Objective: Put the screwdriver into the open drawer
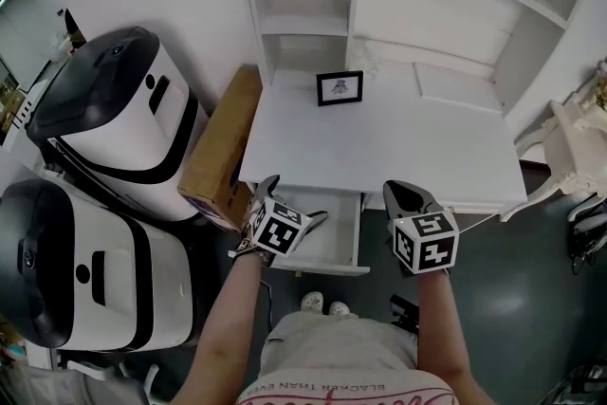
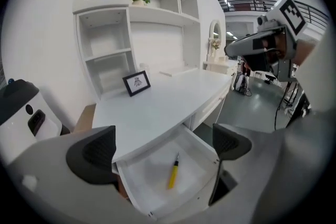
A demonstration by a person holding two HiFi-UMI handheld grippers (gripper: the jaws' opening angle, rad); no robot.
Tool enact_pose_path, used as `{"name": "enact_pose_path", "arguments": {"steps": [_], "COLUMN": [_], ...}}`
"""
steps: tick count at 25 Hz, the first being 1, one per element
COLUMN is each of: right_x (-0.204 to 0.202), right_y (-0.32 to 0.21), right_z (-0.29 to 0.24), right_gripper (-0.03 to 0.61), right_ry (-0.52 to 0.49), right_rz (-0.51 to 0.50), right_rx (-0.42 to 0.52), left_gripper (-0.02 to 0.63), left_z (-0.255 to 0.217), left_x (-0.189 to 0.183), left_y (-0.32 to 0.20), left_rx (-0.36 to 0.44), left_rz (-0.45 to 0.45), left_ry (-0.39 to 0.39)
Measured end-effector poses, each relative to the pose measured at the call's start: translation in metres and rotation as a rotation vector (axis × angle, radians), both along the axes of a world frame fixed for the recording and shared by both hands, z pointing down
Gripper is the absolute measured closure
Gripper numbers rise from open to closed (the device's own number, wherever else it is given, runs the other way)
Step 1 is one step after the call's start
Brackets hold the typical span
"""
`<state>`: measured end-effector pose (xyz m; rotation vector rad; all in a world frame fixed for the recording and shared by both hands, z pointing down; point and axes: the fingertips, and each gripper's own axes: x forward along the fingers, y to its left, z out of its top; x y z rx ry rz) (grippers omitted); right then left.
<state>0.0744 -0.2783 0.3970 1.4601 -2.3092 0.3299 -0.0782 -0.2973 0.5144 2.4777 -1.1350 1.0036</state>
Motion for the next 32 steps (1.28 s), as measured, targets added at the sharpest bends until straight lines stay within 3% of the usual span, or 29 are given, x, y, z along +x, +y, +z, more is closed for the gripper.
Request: {"name": "enact_pose_path", "arguments": {"steps": [7,12,17,20,26,30,32], "right_x": [-0.002,-0.004,-0.006,-0.006,-0.005,-0.007,-0.008], "right_y": [0.001,-0.001,-0.004,-0.005,-0.002,0.004,0.005], "right_z": [-0.024,-0.051,-0.078,-0.095,-0.131,-0.153,-0.16], "right_gripper": [0.574,0.574,0.574,0.574,0.574,0.574,0.574], "right_ry": [-0.004,-0.012,-0.024,-0.063,-0.119,-0.131,-0.123], "right_rz": [-0.027,-0.041,-0.041,-0.033,-0.037,-0.052,-0.052], "right_rx": [0.07,0.151,0.226,0.272,0.389,0.49,0.521], "left_gripper": [0.037,0.083,0.205,0.33,0.505,0.592,0.601], "left_z": [-0.062,-0.114,-0.162,-0.192,-0.241,-0.266,-0.275], "left_x": [-0.008,-0.016,-0.03,-0.036,-0.042,-0.049,-0.051], "left_y": [-0.005,-0.006,-0.007,-0.004,0.001,0.006,0.007], "left_rx": [0.16,0.309,0.458,0.551,0.701,0.789,0.82], "left_rz": [-0.078,-0.135,-0.184,-0.207,-0.252,-0.28,-0.279], "left_ry": [0.093,0.147,0.187,0.23,0.303,0.322,0.324]}}
